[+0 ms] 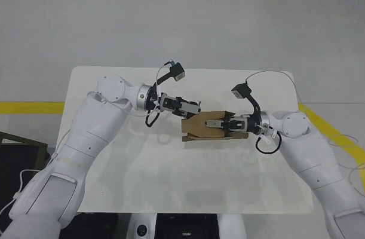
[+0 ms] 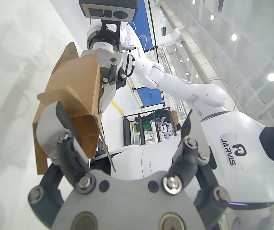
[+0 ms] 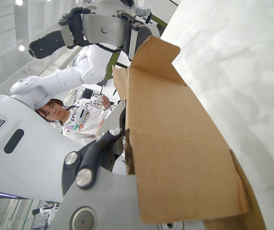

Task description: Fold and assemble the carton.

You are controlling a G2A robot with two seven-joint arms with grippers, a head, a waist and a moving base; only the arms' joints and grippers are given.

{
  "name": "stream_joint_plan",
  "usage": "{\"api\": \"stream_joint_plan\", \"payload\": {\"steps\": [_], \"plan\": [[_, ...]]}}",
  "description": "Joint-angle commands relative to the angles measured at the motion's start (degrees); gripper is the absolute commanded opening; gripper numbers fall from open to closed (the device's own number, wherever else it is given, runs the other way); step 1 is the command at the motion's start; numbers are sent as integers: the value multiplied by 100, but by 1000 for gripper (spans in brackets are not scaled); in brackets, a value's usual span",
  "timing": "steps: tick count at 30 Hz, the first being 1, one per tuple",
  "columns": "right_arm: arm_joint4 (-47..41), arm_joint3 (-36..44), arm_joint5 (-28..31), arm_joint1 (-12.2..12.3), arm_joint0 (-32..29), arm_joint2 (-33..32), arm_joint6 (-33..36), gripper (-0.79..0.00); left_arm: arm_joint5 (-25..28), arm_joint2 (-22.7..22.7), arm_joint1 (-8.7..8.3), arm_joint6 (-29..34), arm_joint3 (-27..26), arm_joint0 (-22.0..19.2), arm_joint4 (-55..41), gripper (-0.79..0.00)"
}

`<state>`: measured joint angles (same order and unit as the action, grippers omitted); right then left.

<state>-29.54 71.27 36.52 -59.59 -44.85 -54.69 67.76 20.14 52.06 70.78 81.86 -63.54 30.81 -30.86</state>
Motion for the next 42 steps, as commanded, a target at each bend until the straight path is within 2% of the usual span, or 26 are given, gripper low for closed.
{"api": "stream_joint_plan", "payload": {"steps": [1, 29, 42], "plan": [[-15, -53, 33, 5, 11, -43, -33, -785, -11, 7, -4, -7, 1, 11, 27, 0], [350, -259, 71, -65, 68, -426, -1111, -785, -222, -440, 163, 88, -118, -46, 142, 0], [348, -55, 20, -125, -57, -383, -1167, -785, -217, -511, 227, 101, -8, -90, 106, 0]]}}
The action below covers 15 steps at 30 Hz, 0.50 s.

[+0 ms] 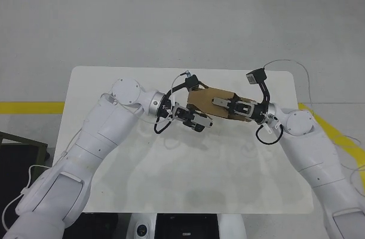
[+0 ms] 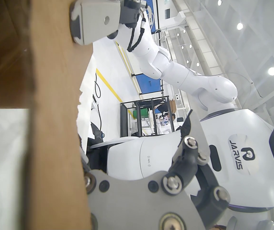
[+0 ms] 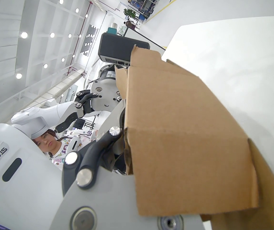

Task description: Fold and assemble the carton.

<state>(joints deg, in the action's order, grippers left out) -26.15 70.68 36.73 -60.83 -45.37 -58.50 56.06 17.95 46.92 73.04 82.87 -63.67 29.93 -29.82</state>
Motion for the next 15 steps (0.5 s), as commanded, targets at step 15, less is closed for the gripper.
{"api": "stream_joint_plan", "payload": {"steps": [15], "plan": [[86, -105, -49, 19, -61, -311, -107, -785, -8, 212, -41, 23, 6, -25, 81, 0]]}}
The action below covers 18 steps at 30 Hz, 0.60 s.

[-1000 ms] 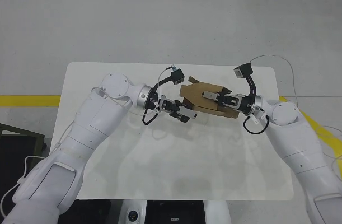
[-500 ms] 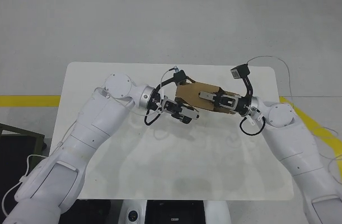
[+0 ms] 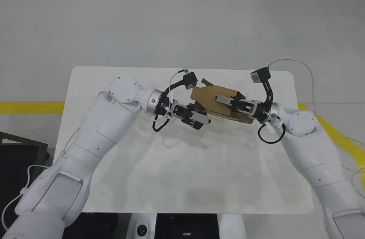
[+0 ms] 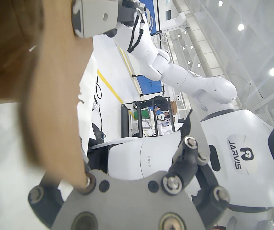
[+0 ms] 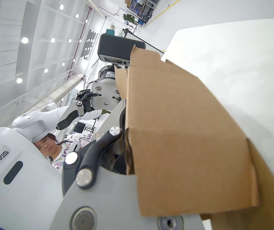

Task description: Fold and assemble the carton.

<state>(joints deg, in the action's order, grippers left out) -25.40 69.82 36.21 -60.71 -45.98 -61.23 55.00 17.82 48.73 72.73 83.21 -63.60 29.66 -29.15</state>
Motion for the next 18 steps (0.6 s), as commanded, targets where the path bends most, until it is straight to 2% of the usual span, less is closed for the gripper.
{"api": "stream_joint_plan", "payload": {"steps": [1, 9, 18], "plan": [[31, -37, 4, 19, 0, -87, 10, -785, 5, 73, -25, -15, -4, 6, 39, 0], [-58, -64, -7, 108, -100, -428, 316, -785, -73, 504, -220, -306, 8, 88, 701, 0], [-429, 252, -105, 129, -235, -513, 698, -785, -500, 863, -414, -883, 4, 389, 1388, 0]]}}
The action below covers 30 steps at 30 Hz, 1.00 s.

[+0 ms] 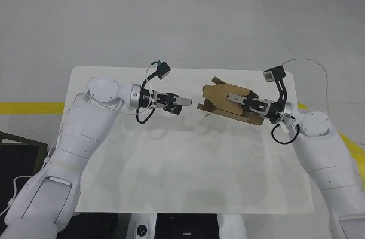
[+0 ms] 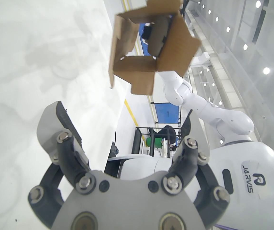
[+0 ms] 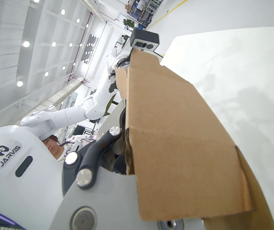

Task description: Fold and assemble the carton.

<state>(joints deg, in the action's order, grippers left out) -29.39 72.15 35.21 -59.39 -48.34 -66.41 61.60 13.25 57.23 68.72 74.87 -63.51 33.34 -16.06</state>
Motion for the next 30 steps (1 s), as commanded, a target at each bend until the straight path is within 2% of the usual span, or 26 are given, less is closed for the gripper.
{"api": "stream_joint_plan", "payload": {"steps": [1, 8, 16, 30], "plan": [[-76, 71, -15, -8, -5, 28, 86, -785, -87, 31, -26, -108, -22, 49, 137, 0], [-264, 288, -78, -54, -6, 164, 215, -785, -369, 69, -86, -421, -144, 185, 517, 0], [-316, 392, -75, -109, 65, 257, 160, -785, -454, 27, -106, -458, -202, 255, 616, 0], [-296, 425, -43, -192, 124, 418, 168, -785, -403, -251, -23, -341, -241, 150, 395, 0]]}}
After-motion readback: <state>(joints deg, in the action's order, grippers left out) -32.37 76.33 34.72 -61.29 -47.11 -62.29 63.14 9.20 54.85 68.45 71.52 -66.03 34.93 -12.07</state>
